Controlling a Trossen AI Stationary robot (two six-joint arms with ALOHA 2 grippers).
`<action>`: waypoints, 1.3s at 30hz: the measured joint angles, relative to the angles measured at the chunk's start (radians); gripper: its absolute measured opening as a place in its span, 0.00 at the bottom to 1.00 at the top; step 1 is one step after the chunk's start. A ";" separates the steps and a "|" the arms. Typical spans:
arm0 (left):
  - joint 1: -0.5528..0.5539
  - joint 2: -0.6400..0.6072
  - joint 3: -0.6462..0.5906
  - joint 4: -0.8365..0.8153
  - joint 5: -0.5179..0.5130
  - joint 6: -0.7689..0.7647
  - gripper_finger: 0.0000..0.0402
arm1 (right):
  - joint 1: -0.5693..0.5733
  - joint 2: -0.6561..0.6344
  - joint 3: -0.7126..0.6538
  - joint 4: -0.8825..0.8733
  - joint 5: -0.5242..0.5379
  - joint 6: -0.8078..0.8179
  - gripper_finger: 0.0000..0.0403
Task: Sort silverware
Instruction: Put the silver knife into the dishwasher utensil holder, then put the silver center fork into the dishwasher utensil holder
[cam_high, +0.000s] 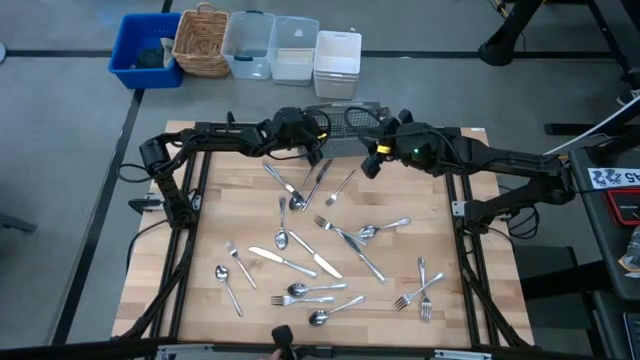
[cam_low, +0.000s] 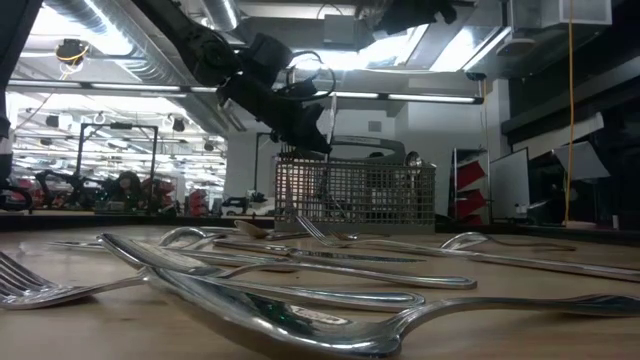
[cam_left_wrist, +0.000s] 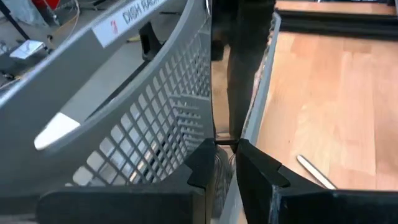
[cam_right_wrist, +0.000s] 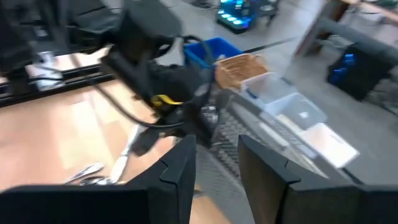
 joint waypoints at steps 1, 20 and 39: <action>0.000 0.000 0.000 -0.008 0.000 -0.002 0.12 | 0.000 0.000 0.000 -0.003 -0.020 0.000 0.30; -0.007 -0.027 0.000 -0.050 -0.029 -0.112 0.31 | 0.000 0.000 0.000 -0.054 -0.170 0.080 0.30; -0.043 -0.403 0.000 -0.558 0.078 -0.203 0.29 | 0.066 0.188 -0.004 -0.224 -0.494 0.425 0.30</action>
